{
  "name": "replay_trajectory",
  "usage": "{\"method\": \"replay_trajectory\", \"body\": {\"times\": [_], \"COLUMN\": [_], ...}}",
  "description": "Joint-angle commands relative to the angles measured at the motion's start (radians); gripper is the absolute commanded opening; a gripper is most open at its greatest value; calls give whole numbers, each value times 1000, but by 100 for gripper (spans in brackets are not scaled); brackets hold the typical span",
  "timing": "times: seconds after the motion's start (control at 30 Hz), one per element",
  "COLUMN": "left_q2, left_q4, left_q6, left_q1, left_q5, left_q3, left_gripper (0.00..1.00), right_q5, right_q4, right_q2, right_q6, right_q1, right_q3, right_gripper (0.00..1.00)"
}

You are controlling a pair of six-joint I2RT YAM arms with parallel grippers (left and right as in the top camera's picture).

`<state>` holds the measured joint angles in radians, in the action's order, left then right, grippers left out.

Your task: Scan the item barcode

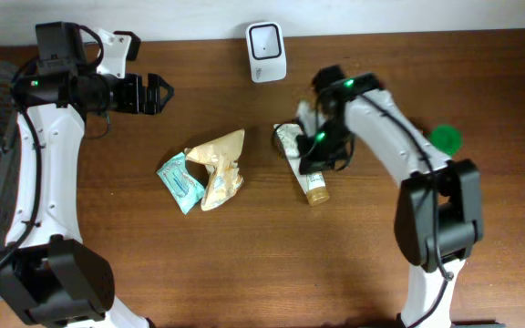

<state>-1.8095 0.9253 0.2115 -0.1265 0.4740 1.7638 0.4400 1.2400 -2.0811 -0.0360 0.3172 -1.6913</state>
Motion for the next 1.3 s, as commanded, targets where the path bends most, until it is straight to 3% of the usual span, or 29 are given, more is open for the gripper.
{"method": "replay_trajectory", "body": {"times": [0.0, 0.2, 0.3, 0.47, 0.57, 0.73, 0.77, 0.8, 0.83, 0.87, 0.93, 1.0, 1.13, 1.27], "left_q2": [-5, -5, -5, -5, -5, -5, -5, -5, -5, -5, -5, -5, -5, -5], "left_q4": [-13, -24, -26, -27, -27, -27, -27, -27, -27, -27, -27, -27, -28, -28], "left_q6": [-16, -16, -16, -16, -16, -16, -16, -16, -16, -16, -16, -16, -16, -16], "left_q1": [-7, -6, -1, -1, -1, -1, -1, -1, -1, -1, -1, -1, -1, -1], "left_q5": [-19, -29, -29, -29, -30, -49, -55, -55, -55, -56, -55, -56, -56, -56], "left_q3": [4, 4, 4, 4, 4, 4, 4, 4, 4, 4, 4, 4, 4, 4], "left_gripper": [99, 99, 99, 99, 99, 99, 99, 99, 99, 99, 99, 99, 99, 99], "right_q5": [-74, -303, -379, -381, -234, -193, -263, -264, -265, -267, -304, -377, -499, -565], "right_q4": [-2, -15, -132, -429, -447, -401, -378, -379, -381, -396, -432, -433, -452, -512], "right_q2": [-7, -7, -7, -7, -4, 137, 165, 169, 165, 147, 106, 61, 2, -26], "right_q6": [-27, -129, -127, -100, -104, -315, -486, -570, -639, -747, -919, -1125, -1285, -1289], "right_q1": [59, 8, -92, -182, -205, -206, -206, -206, -205, -194, -165, -133, -73, -56], "right_q3": [87, 189, 189, 189, 155, 122, 122, 122, 122, 134, 148, 148, 148, 149], "right_gripper": [4, 4, 4, 5, 6, 25, 28, 32, 40, 66, 72, 86, 96, 96]}}
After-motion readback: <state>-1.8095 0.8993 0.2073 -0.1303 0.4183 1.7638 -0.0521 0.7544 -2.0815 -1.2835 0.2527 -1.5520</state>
